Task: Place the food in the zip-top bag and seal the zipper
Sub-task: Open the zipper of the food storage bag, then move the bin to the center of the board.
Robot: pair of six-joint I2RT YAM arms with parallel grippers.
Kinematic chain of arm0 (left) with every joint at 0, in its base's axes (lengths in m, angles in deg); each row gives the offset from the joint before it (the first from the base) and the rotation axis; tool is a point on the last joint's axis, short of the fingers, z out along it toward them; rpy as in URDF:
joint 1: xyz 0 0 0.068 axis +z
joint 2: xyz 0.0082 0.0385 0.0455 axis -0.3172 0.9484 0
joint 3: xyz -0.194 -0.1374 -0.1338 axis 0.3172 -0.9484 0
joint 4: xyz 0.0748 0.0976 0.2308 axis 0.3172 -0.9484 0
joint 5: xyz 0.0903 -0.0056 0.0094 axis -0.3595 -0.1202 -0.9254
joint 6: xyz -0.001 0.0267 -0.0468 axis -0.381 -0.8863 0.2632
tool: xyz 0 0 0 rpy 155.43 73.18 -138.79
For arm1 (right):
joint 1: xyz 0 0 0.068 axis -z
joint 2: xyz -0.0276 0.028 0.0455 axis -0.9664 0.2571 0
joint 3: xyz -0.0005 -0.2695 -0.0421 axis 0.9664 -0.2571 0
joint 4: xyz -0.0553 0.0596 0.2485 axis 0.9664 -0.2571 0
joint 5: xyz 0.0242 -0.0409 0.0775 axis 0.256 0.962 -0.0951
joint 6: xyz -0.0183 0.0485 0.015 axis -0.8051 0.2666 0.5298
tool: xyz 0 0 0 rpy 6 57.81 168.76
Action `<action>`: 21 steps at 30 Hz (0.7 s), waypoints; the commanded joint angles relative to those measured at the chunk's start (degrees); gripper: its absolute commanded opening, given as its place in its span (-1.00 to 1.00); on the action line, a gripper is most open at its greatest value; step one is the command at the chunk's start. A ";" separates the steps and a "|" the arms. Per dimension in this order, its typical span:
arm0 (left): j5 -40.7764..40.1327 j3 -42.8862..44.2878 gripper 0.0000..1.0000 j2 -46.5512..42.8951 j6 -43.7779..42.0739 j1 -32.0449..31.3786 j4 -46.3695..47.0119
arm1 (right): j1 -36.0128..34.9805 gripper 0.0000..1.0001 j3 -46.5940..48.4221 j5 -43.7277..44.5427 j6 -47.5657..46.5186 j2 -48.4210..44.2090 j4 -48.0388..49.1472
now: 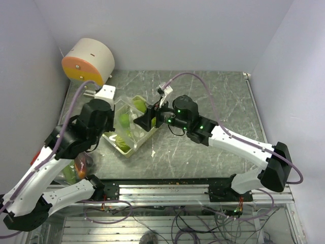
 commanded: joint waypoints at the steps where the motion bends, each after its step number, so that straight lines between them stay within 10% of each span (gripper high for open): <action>1: -5.88 -3.82 -0.86 0.62 -0.78 0.36 -2.42 | 0.19 0.72 2.37 -8.74 -2.41 -4.51 5.95; 10: -8.04 -3.36 -0.86 0.03 -1.10 0.36 -2.62 | 0.44 1.00 0.04 -1.75 -2.88 -13.65 6.57; 21: -15.04 8.52 -0.87 -0.38 -3.21 0.38 -8.61 | 6.53 0.81 11.20 10.47 -0.19 2.80 -15.28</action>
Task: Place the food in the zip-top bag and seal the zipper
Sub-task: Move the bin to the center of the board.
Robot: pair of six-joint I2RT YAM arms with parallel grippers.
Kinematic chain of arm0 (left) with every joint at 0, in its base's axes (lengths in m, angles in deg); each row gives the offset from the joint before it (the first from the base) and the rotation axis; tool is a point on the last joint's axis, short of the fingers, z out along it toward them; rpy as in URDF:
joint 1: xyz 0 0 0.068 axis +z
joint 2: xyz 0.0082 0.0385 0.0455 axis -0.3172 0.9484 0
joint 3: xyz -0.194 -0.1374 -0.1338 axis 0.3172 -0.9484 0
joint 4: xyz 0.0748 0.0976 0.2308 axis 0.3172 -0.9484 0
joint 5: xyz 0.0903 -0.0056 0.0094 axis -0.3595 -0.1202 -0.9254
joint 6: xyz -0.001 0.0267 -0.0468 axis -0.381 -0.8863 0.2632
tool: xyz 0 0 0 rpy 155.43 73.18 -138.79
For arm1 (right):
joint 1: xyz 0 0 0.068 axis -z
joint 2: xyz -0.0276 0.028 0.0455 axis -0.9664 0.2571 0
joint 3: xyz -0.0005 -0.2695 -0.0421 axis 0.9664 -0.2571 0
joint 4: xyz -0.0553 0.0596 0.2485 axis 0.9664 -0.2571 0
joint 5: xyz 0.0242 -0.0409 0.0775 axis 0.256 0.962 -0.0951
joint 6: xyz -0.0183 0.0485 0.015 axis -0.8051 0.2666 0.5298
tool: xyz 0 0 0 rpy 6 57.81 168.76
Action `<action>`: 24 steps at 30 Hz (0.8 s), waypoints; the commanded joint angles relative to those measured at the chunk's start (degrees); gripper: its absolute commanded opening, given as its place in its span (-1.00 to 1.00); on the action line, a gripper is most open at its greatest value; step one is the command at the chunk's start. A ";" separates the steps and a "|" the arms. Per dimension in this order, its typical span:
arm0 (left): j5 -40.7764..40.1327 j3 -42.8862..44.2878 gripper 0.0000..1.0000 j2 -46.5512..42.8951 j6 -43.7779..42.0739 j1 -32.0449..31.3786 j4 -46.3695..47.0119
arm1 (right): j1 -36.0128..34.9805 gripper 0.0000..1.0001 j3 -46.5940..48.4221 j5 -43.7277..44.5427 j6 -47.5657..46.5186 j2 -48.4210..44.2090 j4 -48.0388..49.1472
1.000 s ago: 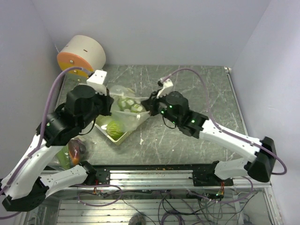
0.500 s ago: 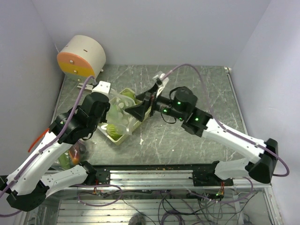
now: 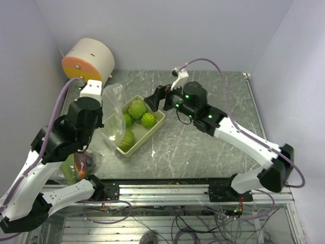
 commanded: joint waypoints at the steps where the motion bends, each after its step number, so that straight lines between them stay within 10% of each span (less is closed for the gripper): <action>1: -5.12 4.34 -0.86 -0.69 -2.06 0.36 -3.00 | 0.96 0.79 5.00 3.80 -1.18 8.79 -10.99; 24: -4.21 2.65 -0.86 -5.61 -0.68 0.36 -6.11 | -0.23 0.71 22.50 15.29 -7.15 49.76 -22.36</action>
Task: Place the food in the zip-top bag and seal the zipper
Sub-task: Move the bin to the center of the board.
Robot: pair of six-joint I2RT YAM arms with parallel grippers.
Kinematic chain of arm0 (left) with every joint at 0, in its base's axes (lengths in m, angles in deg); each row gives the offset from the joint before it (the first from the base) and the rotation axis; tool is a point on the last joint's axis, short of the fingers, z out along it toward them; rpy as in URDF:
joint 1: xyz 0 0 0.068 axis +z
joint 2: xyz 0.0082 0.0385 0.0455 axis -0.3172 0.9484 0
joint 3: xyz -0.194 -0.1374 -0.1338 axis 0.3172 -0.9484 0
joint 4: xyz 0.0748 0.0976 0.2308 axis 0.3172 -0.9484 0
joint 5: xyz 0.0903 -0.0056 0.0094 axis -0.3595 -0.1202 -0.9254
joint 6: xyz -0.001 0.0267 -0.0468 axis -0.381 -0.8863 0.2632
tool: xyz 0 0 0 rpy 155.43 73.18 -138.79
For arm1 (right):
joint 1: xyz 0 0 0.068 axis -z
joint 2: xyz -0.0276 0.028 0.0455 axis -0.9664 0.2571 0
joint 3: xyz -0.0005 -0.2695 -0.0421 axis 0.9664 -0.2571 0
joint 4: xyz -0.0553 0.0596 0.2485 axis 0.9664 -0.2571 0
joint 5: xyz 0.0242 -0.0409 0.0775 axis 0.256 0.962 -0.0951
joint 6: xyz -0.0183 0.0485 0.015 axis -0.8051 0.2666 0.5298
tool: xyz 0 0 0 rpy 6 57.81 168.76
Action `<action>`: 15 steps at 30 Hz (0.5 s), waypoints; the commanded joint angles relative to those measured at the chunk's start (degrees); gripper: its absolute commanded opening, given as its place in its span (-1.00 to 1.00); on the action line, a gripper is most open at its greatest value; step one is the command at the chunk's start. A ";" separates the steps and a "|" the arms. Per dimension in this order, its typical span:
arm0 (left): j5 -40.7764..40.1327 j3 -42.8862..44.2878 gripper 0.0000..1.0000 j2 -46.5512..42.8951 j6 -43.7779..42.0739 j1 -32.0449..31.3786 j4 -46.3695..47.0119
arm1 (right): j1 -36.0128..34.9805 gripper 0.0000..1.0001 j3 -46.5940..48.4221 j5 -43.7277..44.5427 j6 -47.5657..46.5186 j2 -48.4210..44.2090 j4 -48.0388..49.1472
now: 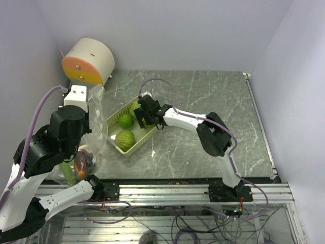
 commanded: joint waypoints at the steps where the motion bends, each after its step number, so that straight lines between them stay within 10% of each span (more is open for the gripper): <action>1: 0.28 -1.38 -0.86 -1.13 0.69 0.34 -1.16 | -0.08 0.66 1.11 2.76 -0.50 3.49 -2.67; 7: 0.37 -2.03 -0.86 -2.09 1.38 0.34 -1.35 | 0.06 0.09 -6.86 8.22 1.46 -3.22 -3.62; 15: 3.80 -5.03 -0.86 -1.43 1.46 0.34 1.86 | 3.80 0.02 -24.26 12.18 4.96 -19.06 -5.87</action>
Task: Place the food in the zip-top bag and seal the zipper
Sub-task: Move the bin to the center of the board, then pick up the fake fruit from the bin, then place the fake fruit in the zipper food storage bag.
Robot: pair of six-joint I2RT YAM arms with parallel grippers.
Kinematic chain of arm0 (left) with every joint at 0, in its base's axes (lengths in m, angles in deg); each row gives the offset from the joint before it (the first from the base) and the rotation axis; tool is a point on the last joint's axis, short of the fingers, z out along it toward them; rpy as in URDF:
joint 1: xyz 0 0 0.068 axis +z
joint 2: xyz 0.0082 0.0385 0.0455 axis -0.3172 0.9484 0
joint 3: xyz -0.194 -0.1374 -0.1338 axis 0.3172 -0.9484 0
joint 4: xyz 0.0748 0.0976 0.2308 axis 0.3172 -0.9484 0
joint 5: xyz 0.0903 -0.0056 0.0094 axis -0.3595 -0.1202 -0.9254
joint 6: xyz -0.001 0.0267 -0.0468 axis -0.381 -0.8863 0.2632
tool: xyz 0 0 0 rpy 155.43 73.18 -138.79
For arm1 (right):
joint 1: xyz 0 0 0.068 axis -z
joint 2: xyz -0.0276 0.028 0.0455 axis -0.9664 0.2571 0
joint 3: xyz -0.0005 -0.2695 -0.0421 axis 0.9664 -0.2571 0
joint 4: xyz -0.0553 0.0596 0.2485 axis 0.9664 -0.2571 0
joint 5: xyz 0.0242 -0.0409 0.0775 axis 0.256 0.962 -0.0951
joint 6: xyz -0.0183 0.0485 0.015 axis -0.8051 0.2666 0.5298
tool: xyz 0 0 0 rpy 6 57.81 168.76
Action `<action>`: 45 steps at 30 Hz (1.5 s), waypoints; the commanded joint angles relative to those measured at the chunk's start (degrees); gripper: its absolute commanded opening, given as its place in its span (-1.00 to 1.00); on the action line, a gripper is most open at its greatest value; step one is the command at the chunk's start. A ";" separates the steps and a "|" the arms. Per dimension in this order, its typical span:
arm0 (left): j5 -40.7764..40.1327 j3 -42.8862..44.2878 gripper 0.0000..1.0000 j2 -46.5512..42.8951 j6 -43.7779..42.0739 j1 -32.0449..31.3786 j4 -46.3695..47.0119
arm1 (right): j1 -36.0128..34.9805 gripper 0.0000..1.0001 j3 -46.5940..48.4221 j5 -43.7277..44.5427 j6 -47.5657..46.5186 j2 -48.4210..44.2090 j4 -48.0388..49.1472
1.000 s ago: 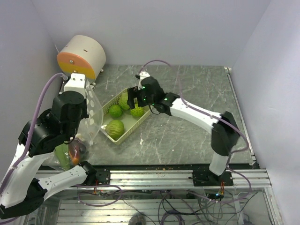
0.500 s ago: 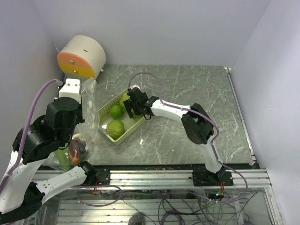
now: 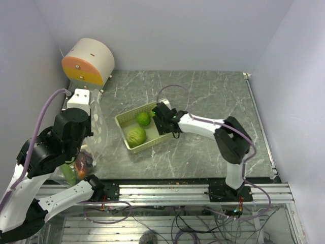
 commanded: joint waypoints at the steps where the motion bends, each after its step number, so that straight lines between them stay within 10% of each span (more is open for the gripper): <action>1: 3.21 -2.51 -0.86 0.43 0.41 0.36 3.31 | 3.80 0.02 -8.28 3.78 2.99 -9.10 -2.30; 23: 21.39 -22.41 -0.86 8.70 4.00 0.34 27.96 | 5.54 -0.13 -17.56 -45.49 -1.83 -44.85 19.07; 45: 25.44 -22.44 -0.86 8.64 4.39 0.34 32.24 | -8.57 -0.17 -18.60 -52.93 6.16 -30.76 43.01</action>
